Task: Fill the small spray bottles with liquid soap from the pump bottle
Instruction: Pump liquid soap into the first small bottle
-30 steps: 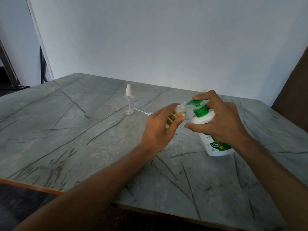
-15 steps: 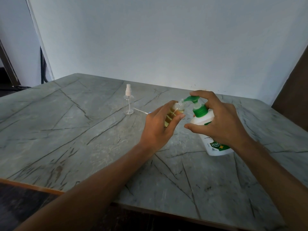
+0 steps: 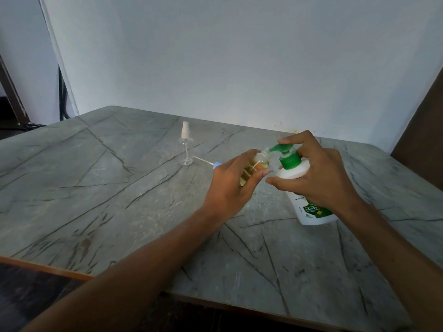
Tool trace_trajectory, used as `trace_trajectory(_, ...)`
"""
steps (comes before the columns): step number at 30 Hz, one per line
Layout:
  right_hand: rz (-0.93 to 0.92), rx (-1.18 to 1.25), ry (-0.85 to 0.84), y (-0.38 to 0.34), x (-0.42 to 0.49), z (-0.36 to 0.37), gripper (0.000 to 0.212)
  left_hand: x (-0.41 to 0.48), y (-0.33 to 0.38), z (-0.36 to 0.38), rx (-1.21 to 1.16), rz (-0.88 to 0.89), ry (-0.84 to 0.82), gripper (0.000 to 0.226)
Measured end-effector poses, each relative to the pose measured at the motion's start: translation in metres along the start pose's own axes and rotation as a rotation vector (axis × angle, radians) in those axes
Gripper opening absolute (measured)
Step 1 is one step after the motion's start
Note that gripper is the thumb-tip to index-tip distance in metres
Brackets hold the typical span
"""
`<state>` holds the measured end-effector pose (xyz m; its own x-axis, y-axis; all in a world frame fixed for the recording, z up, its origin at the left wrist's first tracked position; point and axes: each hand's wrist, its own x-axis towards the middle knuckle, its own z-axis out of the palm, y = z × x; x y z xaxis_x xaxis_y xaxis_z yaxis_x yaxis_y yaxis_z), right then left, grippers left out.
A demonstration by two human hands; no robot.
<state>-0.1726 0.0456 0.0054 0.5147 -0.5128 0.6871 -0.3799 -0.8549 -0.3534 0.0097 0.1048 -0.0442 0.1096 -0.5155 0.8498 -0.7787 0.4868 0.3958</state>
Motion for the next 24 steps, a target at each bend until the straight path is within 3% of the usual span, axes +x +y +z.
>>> trace_trajectory(7, -0.025, -0.033, -0.055, -0.002, -0.0019, -0.0008, 0.085, 0.0015, 0.0014, -0.0035, -0.003, -0.029, 0.01, 0.043)
trace_trajectory(24, 0.0, 0.049, 0.022, 0.0002, -0.0001, -0.0003, 0.069, -0.0011, 0.0033, -0.0002, -0.017, -0.011, -0.012, 0.039)
